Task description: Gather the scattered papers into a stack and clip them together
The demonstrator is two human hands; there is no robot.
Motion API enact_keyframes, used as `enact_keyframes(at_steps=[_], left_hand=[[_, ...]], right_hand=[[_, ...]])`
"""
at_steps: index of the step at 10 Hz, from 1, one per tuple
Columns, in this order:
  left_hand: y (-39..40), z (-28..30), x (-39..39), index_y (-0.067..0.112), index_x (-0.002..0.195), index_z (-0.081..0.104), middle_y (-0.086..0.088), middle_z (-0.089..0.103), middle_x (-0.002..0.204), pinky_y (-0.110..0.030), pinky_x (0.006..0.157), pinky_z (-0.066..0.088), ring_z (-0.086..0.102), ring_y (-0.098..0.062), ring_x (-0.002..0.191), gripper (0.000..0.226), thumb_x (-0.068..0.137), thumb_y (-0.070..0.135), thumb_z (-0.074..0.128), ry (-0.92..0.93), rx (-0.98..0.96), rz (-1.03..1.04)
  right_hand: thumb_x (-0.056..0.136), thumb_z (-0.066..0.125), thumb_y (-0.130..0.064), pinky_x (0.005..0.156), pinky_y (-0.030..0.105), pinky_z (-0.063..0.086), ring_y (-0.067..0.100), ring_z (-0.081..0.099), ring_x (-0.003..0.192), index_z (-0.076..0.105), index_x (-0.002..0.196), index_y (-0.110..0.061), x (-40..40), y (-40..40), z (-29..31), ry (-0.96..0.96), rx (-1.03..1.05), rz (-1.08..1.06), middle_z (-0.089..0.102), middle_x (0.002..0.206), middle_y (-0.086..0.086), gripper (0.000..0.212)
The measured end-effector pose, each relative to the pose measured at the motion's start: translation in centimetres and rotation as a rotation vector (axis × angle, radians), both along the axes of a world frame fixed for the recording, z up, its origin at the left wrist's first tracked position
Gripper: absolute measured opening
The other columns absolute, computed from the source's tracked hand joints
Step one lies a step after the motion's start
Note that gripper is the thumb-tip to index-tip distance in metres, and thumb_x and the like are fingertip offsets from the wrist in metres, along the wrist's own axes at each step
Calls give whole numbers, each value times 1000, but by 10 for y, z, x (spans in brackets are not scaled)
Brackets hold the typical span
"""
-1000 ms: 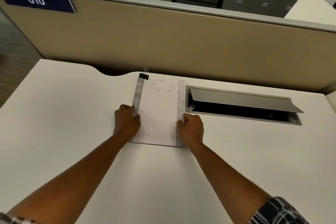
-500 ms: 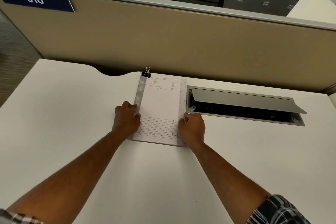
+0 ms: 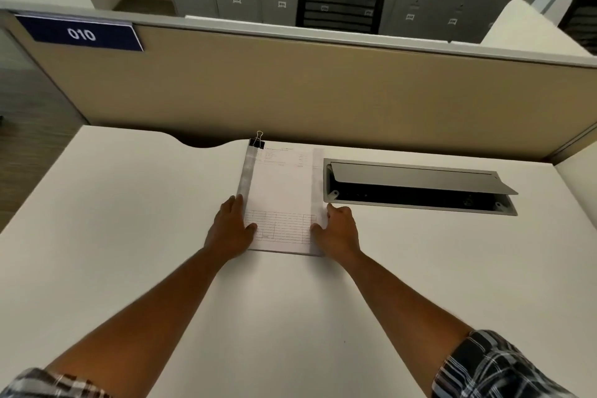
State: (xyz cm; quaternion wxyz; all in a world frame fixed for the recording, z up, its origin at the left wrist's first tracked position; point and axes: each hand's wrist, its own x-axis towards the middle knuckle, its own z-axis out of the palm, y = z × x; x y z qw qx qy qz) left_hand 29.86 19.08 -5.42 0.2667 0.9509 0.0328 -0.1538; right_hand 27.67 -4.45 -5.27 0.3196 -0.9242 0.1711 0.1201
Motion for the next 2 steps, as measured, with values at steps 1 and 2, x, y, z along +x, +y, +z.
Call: enact_keyframes(at_steps=[1,2], left_hand=[[0,7,-18,10,152,17,-10,21,158,-45,111,36,29,-29,143,78,91,35,60,-41,78,-1],[-1,11,-36,8,152,17,-11,18,159,-47,113,35,23,-30,146,79,92,37,58,-69,143,-61]], right_hand=[[93,66,-39,110,40,41,32,39,141,36,153,-10,-15,-4,13,40,-61,101,39,150,12,72],[93,66,-44,111,44,41,34,37,143,27,156,-11,-36,-10,27,95,-109,187,35,154,14,81]])
